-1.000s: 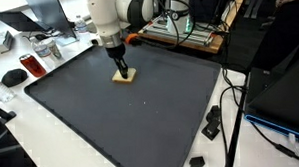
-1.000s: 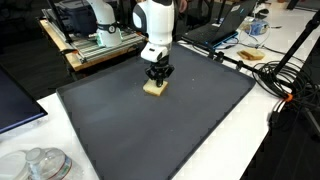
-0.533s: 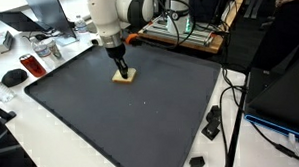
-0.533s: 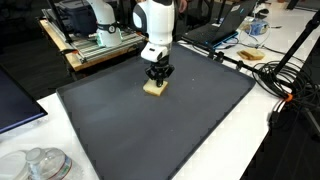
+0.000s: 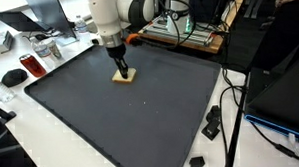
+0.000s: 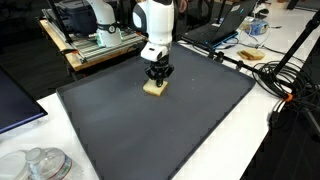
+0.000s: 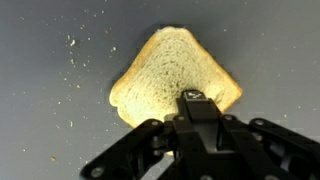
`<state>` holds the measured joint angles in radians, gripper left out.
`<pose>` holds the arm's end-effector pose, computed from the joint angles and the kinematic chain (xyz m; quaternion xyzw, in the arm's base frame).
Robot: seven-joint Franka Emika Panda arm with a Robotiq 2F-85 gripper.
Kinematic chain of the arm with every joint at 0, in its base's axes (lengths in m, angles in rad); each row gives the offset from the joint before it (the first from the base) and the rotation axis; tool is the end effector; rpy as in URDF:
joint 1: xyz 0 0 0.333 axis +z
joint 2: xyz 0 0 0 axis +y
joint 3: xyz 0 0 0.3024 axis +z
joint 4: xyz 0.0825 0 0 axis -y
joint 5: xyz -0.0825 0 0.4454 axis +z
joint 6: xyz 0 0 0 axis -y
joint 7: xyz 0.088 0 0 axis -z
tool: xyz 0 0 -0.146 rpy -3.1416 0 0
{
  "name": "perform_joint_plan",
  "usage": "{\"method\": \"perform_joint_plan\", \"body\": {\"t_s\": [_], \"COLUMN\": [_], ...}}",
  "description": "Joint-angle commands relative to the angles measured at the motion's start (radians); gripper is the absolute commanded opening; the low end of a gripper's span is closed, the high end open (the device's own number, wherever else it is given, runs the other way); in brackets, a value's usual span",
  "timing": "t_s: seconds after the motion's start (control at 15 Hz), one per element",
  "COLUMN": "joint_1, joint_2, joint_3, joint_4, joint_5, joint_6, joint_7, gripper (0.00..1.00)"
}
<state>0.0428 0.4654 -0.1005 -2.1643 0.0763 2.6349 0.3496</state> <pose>0.5876 -0.0398 0.0742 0.9733 -0.2295 0.0049 0.0032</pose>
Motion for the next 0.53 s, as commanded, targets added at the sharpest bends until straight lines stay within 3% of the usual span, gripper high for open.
{"method": "perform_joint_plan", "body": {"t_s": [0.0, 0.47], "joint_1": [-0.006, -0.006], "joint_2": [-0.025, -0.062], "joint_3": [-0.009, -0.033], "joint_4": [-0.046, -0.070], "joint_5": [-0.006, -0.016], "joint_6": [0.033, 0.037], "joint_7": [-0.016, -0.014], "gripper": [0.05, 0.05]}}
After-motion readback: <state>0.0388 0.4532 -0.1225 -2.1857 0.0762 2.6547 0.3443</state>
